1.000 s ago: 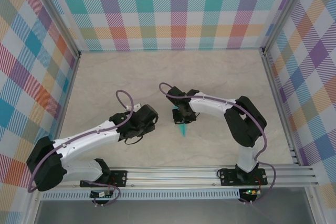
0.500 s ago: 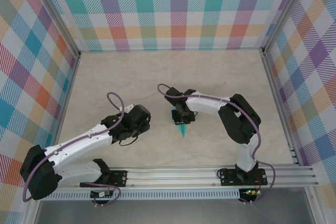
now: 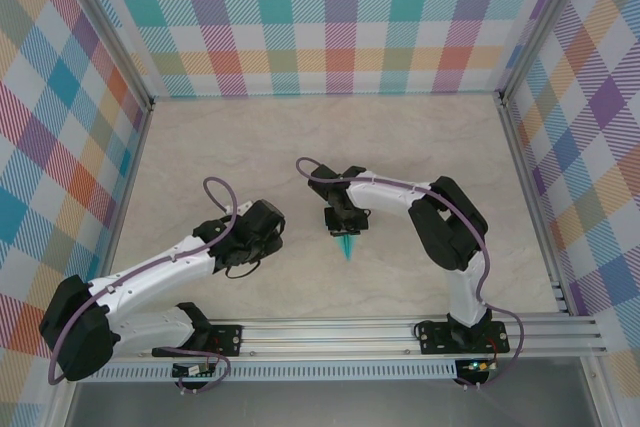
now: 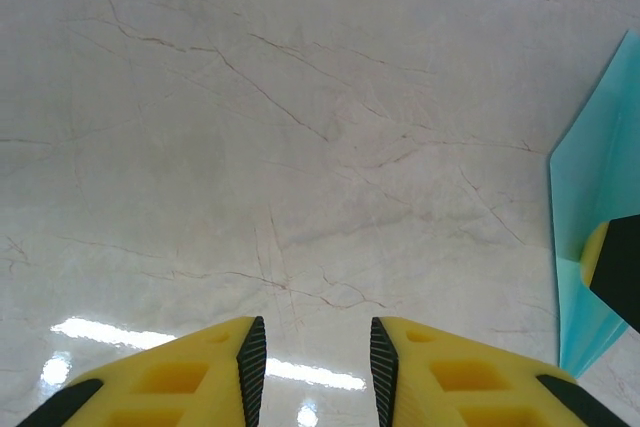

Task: Fold a paper plane with a square sheet of paper (pick it up from the middle)
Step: Move the paper plane to the center of the table.

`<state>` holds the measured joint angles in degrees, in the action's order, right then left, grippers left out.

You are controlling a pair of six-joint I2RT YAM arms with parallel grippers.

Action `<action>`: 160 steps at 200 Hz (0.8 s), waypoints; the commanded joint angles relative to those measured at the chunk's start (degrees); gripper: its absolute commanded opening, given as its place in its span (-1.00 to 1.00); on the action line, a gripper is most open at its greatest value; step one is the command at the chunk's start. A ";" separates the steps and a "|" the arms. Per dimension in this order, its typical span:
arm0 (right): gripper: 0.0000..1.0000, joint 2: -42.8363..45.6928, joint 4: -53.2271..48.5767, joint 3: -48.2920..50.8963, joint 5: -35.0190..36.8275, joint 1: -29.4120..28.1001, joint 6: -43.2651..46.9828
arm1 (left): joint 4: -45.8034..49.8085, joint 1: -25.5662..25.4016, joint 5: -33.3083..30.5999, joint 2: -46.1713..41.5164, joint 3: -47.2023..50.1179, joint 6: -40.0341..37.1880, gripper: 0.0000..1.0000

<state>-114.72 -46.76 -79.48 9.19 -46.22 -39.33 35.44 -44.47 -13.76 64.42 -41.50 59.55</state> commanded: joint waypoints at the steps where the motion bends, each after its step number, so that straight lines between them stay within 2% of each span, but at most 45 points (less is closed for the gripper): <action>1: -0.58 -1.85 -0.90 -1.06 2.34 0.43 -2.10 | 0.84 1.29 -0.16 0.11 -0.50 -1.15 -0.30; 61: -0.51 -5.22 2.35 3.87 -1.56 0.33 -2.98 | 0.09 1.49 -0.66 0.00 0.28 -2.05 -0.29; 91: -0.37 -1.21 -1.75 -0.14 1.38 0.34 -1.05 | -0.02 1.49 -1.01 -0.02 0.01 -3.11 -0.27; 160: -0.12 8.77 -6.53 -4.98 1.61 0.29 2.34 | 1.29 1.51 -3.72 -4.80 0.79 -6.74 -0.23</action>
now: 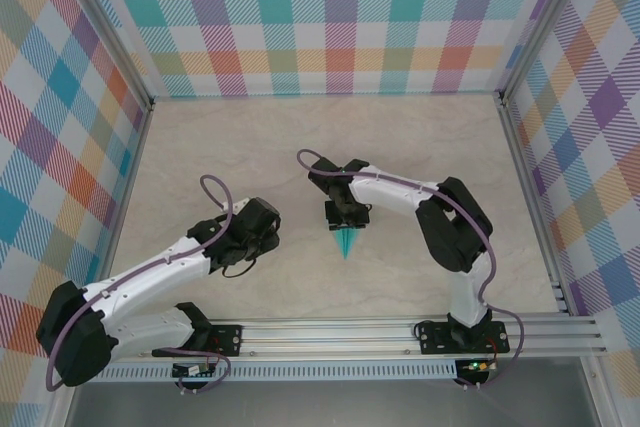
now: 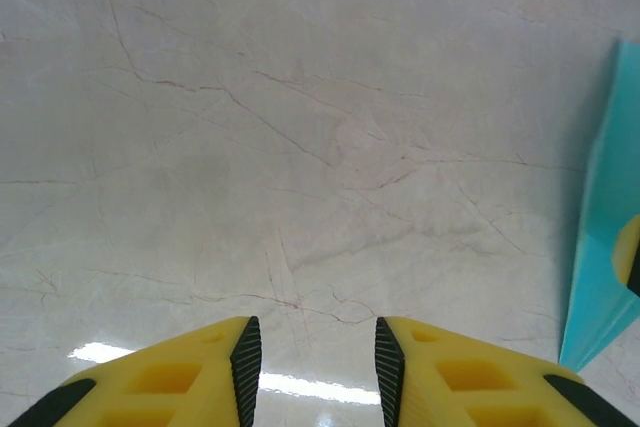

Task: Fold a paper plane with a square sheet of paper (pick it up from the middle)
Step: Move the paper plane to the center of the table, then reset both arms

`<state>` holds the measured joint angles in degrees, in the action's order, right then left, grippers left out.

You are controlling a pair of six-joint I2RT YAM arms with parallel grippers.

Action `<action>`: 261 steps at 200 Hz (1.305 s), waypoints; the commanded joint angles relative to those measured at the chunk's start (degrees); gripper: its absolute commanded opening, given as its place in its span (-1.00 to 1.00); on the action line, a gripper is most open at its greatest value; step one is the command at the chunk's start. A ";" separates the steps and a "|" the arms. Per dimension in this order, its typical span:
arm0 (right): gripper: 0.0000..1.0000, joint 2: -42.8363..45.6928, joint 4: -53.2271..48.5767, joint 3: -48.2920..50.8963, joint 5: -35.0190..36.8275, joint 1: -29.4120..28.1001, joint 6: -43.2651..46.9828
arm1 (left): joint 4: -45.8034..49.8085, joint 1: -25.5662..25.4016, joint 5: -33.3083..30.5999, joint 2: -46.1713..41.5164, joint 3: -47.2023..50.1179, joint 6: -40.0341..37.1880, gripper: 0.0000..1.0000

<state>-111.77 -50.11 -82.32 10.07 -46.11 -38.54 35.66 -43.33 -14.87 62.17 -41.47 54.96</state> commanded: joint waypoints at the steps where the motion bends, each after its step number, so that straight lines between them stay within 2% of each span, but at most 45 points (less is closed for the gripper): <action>1: -0.12 6.01 -3.17 -2.14 0.74 0.16 1.55 | 1.08 0.36 -2.70 -2.61 0.82 -2.14 -0.23; 38: -0.01 14.23 -3.03 0.21 3.81 0.17 2.56 | 1.40 0.40 -4.37 -5.37 1.60 -3.44 -0.13; 55: 0.16 21.61 -0.13 4.88 8.10 0.18 3.19 | 2.44 0.48 -6.70 -6.13 1.55 -4.66 -0.05; 66: 0.35 27.18 1.77 9.23 12.83 0.23 3.49 | 4.01 0.45 -8.83 -6.61 1.27 -5.16 0.10; 77: 0.52 31.75 2.76 12.87 18.07 0.56 3.31 | 4.77 0.58 -11.09 -7.43 1.28 -6.35 0.15; 97: 0.74 38.61 4.87 18.28 25.82 2.52 4.76 | 5.11 1.24 -15.46 -9.89 2.24 -7.57 0.51; 125: 0.88 43.35 10.86 26.33 29.72 10.20 8.97 | 4.21 3.69 -20.25 -12.61 3.33 -10.62 0.90; 144: 0.88 43.30 17.95 31.29 30.18 14.83 14.51 | 4.29 5.86 -24.04 -13.04 3.11 -13.19 0.96; 163: 0.91 42.26 31.90 38.35 30.18 17.62 25.12 | 3.80 8.87 -27.95 -12.48 2.85 -15.74 1.00; 192: 0.93 38.13 45.62 43.90 29.27 23.14 32.54 | 4.40 14.62 -31.15 -10.91 2.06 -17.15 1.00; 225: 0.91 32.03 68.03 51.43 16.99 28.90 38.81 | -1.23 20.80 -30.00 -10.08 4.07 -21.55 1.00; 232: 0.89 31.97 70.70 52.09 13.83 29.52 40.00 | -1.95 21.74 -29.98 -9.75 4.20 -22.30 1.00; 247: 0.91 32.56 83.73 56.80 6.33 31.84 43.04 | -5.24 23.41 -29.66 -9.38 5.08 -25.29 1.00; 253: 0.91 32.70 84.00 57.11 2.51 33.33 43.71 | -6.86 24.06 -29.61 -9.36 5.67 -26.42 1.00; 261: 0.90 32.35 84.68 56.86 1.51 35.85 42.75 | -9.72 24.95 -29.31 -9.33 6.68 -27.80 1.00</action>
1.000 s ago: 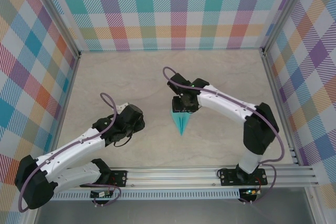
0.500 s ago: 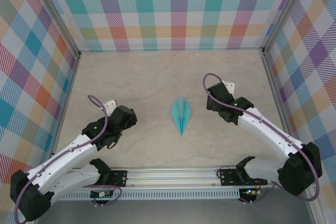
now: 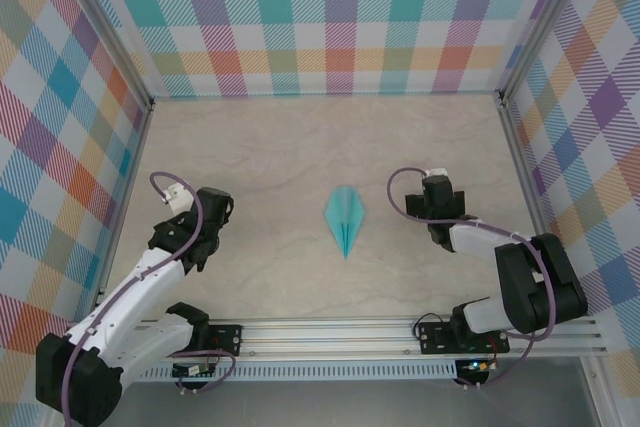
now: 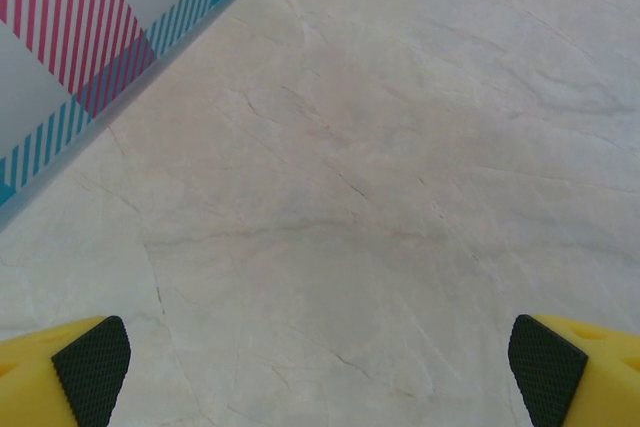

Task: Fold a paper plane with a square sheet of paper (pick it up from the middle)
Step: Reset both arms

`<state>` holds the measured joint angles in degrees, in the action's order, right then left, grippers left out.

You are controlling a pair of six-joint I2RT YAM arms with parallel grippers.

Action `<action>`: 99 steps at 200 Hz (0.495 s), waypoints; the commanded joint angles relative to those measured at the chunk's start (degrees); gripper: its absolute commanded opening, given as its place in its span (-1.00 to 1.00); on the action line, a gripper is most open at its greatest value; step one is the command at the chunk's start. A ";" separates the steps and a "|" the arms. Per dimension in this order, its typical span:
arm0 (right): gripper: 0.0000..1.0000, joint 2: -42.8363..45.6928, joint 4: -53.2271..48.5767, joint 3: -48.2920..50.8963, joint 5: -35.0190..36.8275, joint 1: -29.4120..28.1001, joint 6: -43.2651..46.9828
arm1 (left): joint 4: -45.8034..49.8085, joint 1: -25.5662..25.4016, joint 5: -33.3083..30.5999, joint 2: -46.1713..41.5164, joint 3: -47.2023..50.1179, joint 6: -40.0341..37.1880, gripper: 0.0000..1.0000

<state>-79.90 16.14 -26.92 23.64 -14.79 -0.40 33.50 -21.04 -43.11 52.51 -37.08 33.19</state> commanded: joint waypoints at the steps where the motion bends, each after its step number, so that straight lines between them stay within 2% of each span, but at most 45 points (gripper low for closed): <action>1: 0.90 0.51 18.59 1.44 -12.18 4.87 4.49 | -7.87 2.71 -1.00 0.37 2.46 -6.21 1.00; 10: 0.90 0.72 19.54 2.26 -15.26 7.51 3.43 | -11.42 3.72 0.14 0.32 4.16 -8.14 1.00; 21: 0.91 0.48 26.61 5.32 -19.84 9.87 3.08 | -15.87 4.86 2.36 0.50 6.31 -10.45 1.00; 41: 0.93 -4.29 35.06 7.42 -24.23 10.61 4.64 | -20.92 6.19 3.56 0.78 7.65 -12.65 1.00; 54: 0.94 -8.29 34.76 4.63 -23.87 12.51 1.74 | -24.67 6.60 2.98 1.00 8.54 -14.76 1.00; 61: 0.96 -7.22 28.52 2.85 -26.60 14.47 0.47 | -27.62 6.62 2.46 1.27 9.49 -16.70 1.00; 68: 1.00 -7.98 30.68 3.15 -26.29 14.78 0.06 | -31.01 6.75 2.25 1.67 10.72 -18.49 1.00; 99: 0.99 -7.56 29.15 2.81 -25.64 14.79 -0.06 | -44.02 7.30 1.61 6.51 15.27 -22.58 1.00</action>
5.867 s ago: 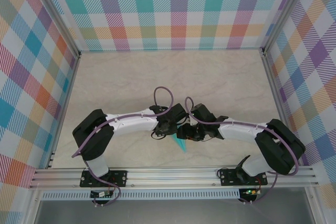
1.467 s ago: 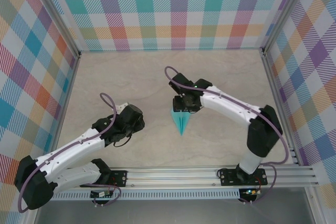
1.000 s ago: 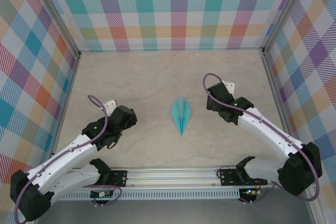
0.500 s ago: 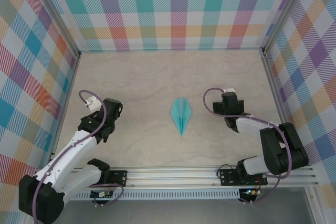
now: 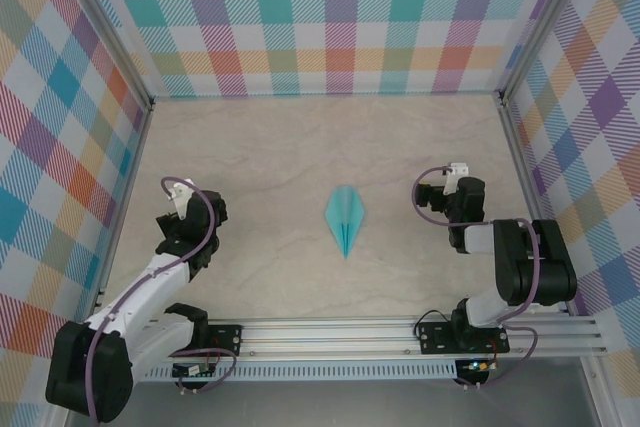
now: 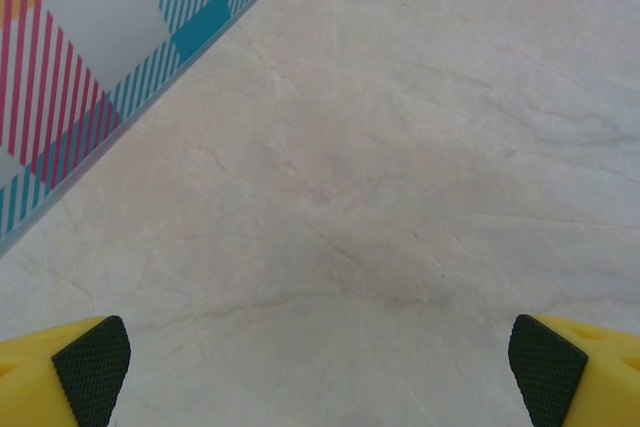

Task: Fold a paper plane with a square sheet of paper (pick it up from the middle)
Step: Reset both arms

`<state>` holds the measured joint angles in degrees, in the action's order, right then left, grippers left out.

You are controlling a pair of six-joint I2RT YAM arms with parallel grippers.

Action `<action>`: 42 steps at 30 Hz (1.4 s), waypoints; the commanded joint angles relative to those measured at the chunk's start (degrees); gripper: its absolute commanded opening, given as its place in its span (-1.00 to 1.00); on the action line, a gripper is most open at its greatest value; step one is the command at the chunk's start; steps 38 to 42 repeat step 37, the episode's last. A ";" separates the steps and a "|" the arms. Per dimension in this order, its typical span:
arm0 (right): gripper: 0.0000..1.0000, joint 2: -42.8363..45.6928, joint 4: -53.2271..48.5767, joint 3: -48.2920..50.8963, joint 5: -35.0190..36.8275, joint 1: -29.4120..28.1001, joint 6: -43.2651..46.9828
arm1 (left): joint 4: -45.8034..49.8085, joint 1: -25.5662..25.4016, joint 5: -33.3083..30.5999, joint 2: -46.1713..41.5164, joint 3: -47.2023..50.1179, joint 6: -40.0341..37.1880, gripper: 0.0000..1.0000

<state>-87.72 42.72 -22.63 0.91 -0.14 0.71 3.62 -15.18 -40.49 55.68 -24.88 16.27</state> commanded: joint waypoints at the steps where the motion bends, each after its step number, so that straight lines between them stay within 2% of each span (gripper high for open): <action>1: 1.00 0.23 2.78 -1.42 -2.92 0.14 -1.16 | -14.64 1.46 -0.92 3.45 3.21 -5.78 1.00; 7: 0.99 0.15 3.05 -1.36 -2.93 0.06 -1.15 | -30.01 3.60 4.76 12.56 5.21 -10.53 1.00; 9: 0.99 0.20 2.84 -1.36 -2.93 0.05 -1.09 | -35.10 6.47 10.00 15.82 4.92 -9.72 1.00; 12: 0.99 0.19 2.87 -1.45 -3.01 0.03 -1.15 | -35.67 9.49 16.24 20.03 2.23 -9.31 1.00; 16: 0.99 0.23 2.80 -1.45 -3.02 0.04 -1.07 | -39.74 10.94 21.61 24.09 0.71 -11.48 1.00; 18: 0.99 0.20 2.78 -1.45 -3.02 0.05 -1.11 | -49.19 11.67 23.15 28.71 3.07 -12.11 1.00; 19: 0.99 0.18 2.81 -1.53 -3.10 0.05 -1.15 | -51.55 11.56 24.99 30.18 3.19 -13.64 1.00; 20: 1.00 0.18 2.76 -1.53 -3.06 0.04 -1.05 | -50.35 11.53 29.44 30.85 2.59 -15.10 1.00; 22: 0.99 0.24 2.73 -1.46 -3.02 0.06 -1.08 | -57.02 11.58 29.76 35.18 3.28 -15.35 1.00; 23: 0.99 0.25 2.76 -1.45 -3.03 0.05 -1.08 | -50.59 11.65 30.10 33.21 2.05 -14.96 1.00; 24: 0.99 0.18 2.80 -1.49 -3.08 0.05 -1.10 | -54.74 11.59 29.90 34.48 2.79 -15.20 1.00; 26: 1.00 0.20 2.69 -1.47 -2.98 0.06 -1.15 | -52.22 11.64 29.90 33.81 2.21 -15.04 1.00; 42: 0.99 0.25 2.72 -1.48 -3.10 0.05 -1.06 | -52.05 10.43 28.31 33.87 1.94 -16.15 1.00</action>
